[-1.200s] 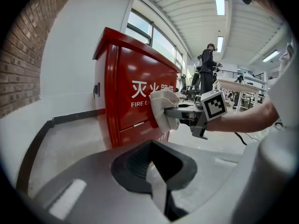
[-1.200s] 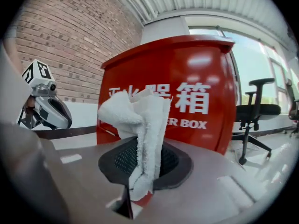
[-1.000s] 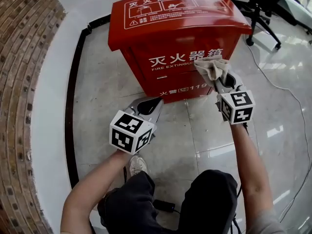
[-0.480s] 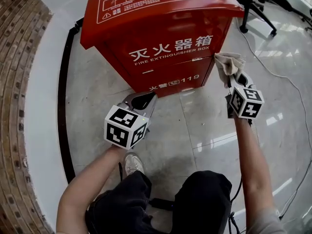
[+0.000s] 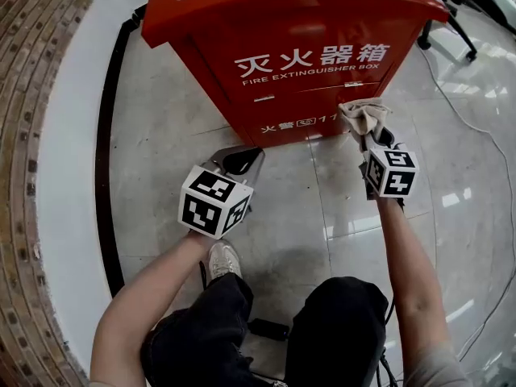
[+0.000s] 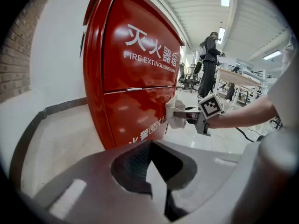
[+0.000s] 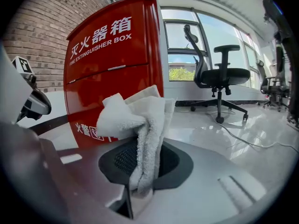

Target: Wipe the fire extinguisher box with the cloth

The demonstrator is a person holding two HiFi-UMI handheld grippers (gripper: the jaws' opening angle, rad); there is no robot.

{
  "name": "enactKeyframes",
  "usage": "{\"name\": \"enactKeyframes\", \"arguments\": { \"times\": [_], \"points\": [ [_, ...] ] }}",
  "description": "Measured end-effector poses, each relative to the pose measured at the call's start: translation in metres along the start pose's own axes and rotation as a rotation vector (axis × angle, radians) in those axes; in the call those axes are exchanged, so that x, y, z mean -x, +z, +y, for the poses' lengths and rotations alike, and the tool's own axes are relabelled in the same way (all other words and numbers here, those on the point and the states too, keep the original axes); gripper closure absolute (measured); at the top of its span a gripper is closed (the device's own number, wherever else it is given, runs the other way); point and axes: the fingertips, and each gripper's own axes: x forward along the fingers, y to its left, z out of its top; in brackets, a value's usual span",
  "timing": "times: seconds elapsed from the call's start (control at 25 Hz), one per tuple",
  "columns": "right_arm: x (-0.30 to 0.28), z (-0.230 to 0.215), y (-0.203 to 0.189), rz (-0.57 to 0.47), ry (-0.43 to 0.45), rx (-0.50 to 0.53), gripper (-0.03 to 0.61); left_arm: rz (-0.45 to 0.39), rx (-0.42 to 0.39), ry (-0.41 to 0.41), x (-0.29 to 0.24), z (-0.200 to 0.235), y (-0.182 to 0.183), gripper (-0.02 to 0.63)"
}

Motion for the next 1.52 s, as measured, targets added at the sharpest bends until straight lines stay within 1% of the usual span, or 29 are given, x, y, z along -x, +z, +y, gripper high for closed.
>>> {"name": "enactKeyframes", "arguments": {
  "times": [0.08,0.2,0.32,0.44,0.56,0.68,0.92,1.04,1.24,1.4,1.52],
  "points": [
    [-0.009,0.021,0.001,0.003,0.035,0.008,0.489,0.008,0.007,0.009,0.004,0.006,-0.007,0.614],
    [-0.017,0.058,-0.001,0.004,0.097,-0.028,0.491,0.017,0.032,0.030,0.012,0.017,-0.019,0.613],
    [-0.024,0.100,-0.002,0.007,0.176,-0.065,0.489,0.022,0.055,0.056,0.022,0.027,-0.029,0.614],
    [-0.032,0.147,0.000,0.011,0.265,-0.073,0.489,0.032,0.073,0.085,0.033,0.036,-0.038,0.613],
    [-0.040,0.189,0.000,0.017,0.339,-0.065,0.489,0.039,0.084,0.103,0.042,0.042,-0.047,0.612],
    [-0.048,0.221,-0.006,0.029,0.391,-0.040,0.489,0.040,0.091,0.103,0.047,0.046,-0.055,0.614],
    [-0.067,0.278,-0.036,0.091,0.478,0.013,0.489,0.065,0.138,0.120,0.059,0.060,-0.086,0.613],
    [-0.077,0.294,-0.056,0.138,0.496,0.030,0.489,0.079,0.161,0.129,0.064,0.067,-0.099,0.613],
    [-0.094,0.298,-0.089,0.216,0.466,0.120,0.489,0.098,0.178,0.126,0.065,0.075,-0.111,0.614],
    [-0.096,0.283,-0.093,0.227,0.436,0.190,0.489,0.119,0.165,0.110,0.058,0.075,-0.114,0.614],
    [-0.093,0.254,-0.095,0.243,0.400,0.214,0.489,0.126,0.163,0.088,0.047,0.071,-0.109,0.614]
  ]
}}
